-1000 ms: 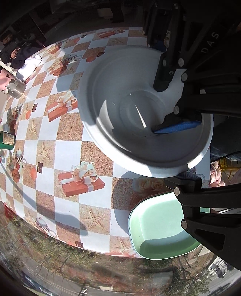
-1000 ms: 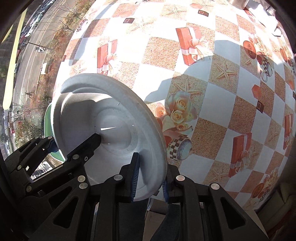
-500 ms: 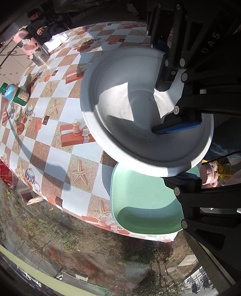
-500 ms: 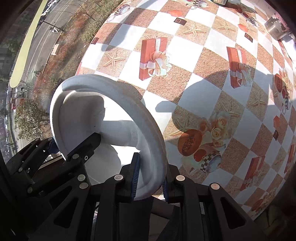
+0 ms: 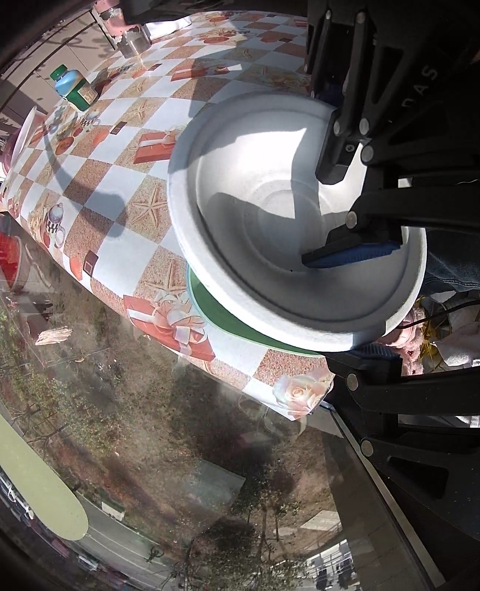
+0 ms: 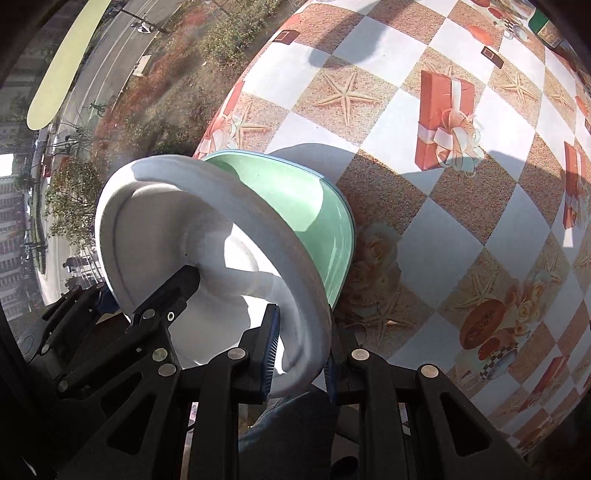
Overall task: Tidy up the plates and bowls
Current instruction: 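Lower the bowl onto the green plate and open both grippers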
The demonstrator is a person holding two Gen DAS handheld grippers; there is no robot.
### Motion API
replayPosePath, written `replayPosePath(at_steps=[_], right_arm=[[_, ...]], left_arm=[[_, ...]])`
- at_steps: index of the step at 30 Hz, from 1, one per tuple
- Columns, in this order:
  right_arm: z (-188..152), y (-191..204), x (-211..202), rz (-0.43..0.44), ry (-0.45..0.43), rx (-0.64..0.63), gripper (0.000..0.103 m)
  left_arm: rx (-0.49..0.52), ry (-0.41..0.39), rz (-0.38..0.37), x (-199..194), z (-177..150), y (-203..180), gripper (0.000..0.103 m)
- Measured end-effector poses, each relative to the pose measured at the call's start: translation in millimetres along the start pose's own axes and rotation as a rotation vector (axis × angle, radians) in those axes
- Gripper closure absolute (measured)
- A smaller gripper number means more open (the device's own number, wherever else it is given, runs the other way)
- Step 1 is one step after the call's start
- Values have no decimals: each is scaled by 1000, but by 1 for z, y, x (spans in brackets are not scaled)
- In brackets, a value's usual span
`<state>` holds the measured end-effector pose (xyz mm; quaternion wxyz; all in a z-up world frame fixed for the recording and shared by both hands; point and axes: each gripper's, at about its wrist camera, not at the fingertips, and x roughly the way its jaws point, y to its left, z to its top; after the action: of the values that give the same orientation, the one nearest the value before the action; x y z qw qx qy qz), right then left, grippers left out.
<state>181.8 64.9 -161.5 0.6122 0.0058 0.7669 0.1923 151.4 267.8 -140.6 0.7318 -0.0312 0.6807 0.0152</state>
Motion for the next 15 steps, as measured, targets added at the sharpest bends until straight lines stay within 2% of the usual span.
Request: replayPosePath(at_steps=[2,3,4,5,6,7,9,11,15], right_arm=[[4,0,4,-10,8,-3,79],[6,1,4,-18,8,-3,72],[7,5,2,-38,3,-4,65],[6,2,-1,-64,-8,-3,47],[4,-4,-6,-85,-21,-2,34],[3,-7,-10,-94,-29,1,28],[2,-15,-18,-82,-40,16,12],[-2,-19,-26,-84,-53,21,1],[-12,-22,-46,-115,-111,-27,1]], left_arm=[[0,-2,7,4,0,5,61],[0,-1,7,5,0,6,58],[-1,-2,15,6,1,8,55],[-4,-10,35,6,1,10,54],[-8,-19,47,6,1,12,48],[-12,-26,54,5,0,14,37],[-22,-44,60,1,-1,19,21],[-16,-45,46,-2,-2,20,20],[32,-62,48,-9,-5,8,14]])
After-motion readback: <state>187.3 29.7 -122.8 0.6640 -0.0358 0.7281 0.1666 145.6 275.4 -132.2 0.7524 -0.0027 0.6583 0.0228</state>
